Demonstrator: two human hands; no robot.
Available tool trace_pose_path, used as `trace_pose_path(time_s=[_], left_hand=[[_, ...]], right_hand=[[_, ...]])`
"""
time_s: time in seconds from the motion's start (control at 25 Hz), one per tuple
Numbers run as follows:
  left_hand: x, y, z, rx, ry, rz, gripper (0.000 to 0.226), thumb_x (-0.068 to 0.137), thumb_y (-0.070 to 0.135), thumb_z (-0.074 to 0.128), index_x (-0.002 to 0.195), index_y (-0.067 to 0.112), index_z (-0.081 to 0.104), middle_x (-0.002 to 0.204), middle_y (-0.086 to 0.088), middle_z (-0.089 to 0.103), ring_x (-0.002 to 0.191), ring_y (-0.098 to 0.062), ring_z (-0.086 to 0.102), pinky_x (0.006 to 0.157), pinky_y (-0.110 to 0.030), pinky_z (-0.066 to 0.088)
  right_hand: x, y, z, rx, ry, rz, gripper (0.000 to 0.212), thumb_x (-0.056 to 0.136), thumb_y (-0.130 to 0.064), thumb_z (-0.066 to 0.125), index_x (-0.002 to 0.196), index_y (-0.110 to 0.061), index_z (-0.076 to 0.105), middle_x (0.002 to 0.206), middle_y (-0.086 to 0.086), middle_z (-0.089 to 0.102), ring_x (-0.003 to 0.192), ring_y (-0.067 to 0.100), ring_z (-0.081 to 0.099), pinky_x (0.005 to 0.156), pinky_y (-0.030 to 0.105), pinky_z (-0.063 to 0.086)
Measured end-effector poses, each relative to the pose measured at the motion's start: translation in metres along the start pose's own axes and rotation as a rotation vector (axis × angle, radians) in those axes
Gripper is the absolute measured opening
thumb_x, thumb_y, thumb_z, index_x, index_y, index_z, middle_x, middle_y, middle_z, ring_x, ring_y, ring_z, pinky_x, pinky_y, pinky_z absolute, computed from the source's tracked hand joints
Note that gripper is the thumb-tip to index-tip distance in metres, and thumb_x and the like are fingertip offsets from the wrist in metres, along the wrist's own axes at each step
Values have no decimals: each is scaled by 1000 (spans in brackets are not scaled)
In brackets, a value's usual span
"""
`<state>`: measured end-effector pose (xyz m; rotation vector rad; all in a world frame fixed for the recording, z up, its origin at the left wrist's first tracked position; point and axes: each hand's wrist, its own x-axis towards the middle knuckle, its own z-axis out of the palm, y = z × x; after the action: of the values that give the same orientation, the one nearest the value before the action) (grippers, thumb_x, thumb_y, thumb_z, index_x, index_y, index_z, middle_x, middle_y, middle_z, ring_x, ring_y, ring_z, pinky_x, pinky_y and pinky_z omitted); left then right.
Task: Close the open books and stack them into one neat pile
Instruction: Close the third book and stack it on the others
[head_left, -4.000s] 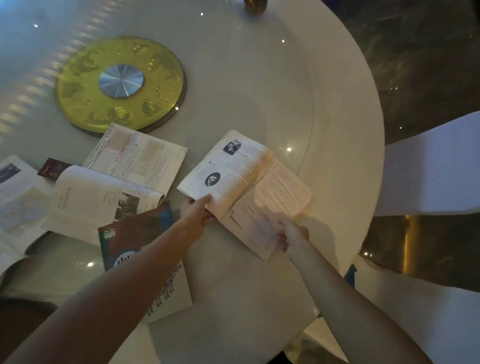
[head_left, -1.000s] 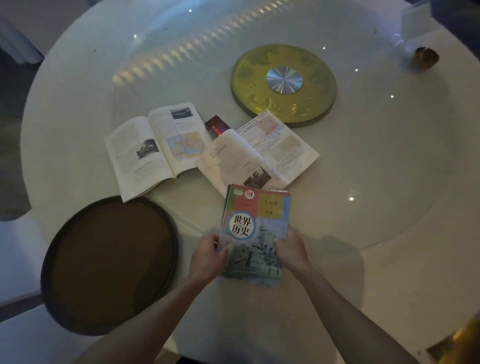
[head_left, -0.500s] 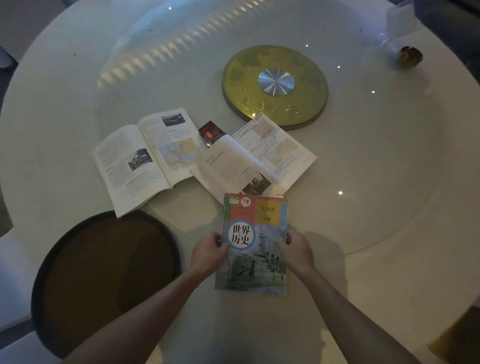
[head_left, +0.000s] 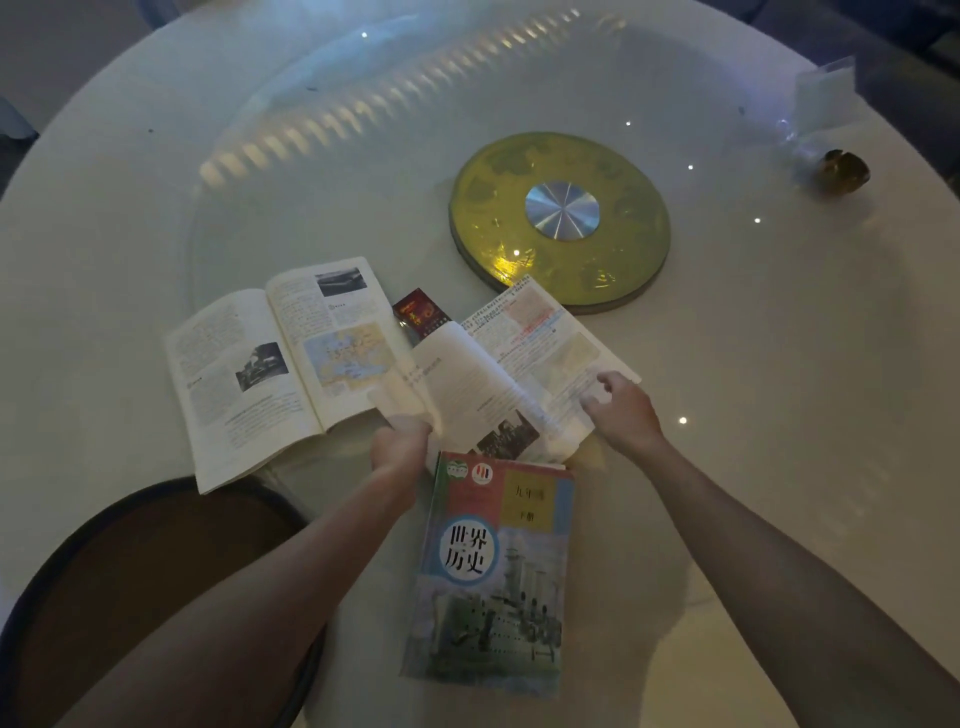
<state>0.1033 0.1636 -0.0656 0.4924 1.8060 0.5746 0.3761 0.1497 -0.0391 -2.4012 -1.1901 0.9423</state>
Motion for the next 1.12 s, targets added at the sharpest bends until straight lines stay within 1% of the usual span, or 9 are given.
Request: trace_pose_path(time_s=[0.16,0.24,0.36,0.52,0.68,0.8,0.92,1.04,1.12], left_hand=[[11,12,15,-79,-10,-67,27,90,17,68,109,-1,62,98,-15,66,94,-33,63,76,-37,53],[16,15,18,-98,7,-24,14,92,15,67,104,7,69,101,-11,69,89,-26,65,77,-36,54],[20,26,25,-160,-15,98,14,95,17,64,86,26,69,99,-3,74,88,-19,68,72,-32,57],[24,59,48,-163,-122,185,11,96,23,63,90,30,68,104,-6,73,98,-26,71,84,-43,61],[28,91,75,-174,-89,219,11,96,23,62,103,26,71,103,-1,74,98,-23,71,85,-43,61],[33,104,87,-185,-67,262,12,98,17,58,100,21,69,91,3,70,95,-23,68,91,-42,59],[35,97,90,-124,-68,251,15,99,18,57,108,19,69,97,1,68,104,-27,67,97,-44,56],[29,86,88,-105,-101,202,19,94,30,65,111,21,67,107,-2,69,97,-20,66,94,-45,56],[23,83,88,-78,-160,224,42,83,32,79,119,18,62,107,1,68,93,-16,67,84,-40,58]], right_hand=[[55,-10,-5,-121,-65,-43,54,92,-30,65,143,-16,55,138,11,63,121,33,62,99,48,53],[75,-8,-2,-218,-71,-45,47,89,-31,62,133,-15,59,129,12,65,114,35,62,95,50,55],[85,5,3,-324,-24,-19,49,91,-39,59,132,-11,55,131,13,58,120,36,55,98,51,49],[93,23,2,-499,24,-59,63,94,-45,62,143,-8,45,141,18,48,129,37,47,103,51,43],[105,46,-18,-156,-80,150,75,76,-40,78,139,-13,48,136,14,55,120,34,60,97,48,56],[101,71,-32,46,-73,248,73,68,-34,81,133,-15,57,126,10,66,102,27,71,81,38,62],[90,86,-41,115,-39,294,57,72,-24,79,125,-8,65,108,7,75,86,24,75,60,30,58],[74,86,-50,307,-77,310,29,82,-4,72,111,-8,70,108,8,75,94,27,73,74,34,59],[62,84,-56,430,-103,287,24,88,2,63,102,-16,70,107,5,75,96,25,73,74,33,58]])
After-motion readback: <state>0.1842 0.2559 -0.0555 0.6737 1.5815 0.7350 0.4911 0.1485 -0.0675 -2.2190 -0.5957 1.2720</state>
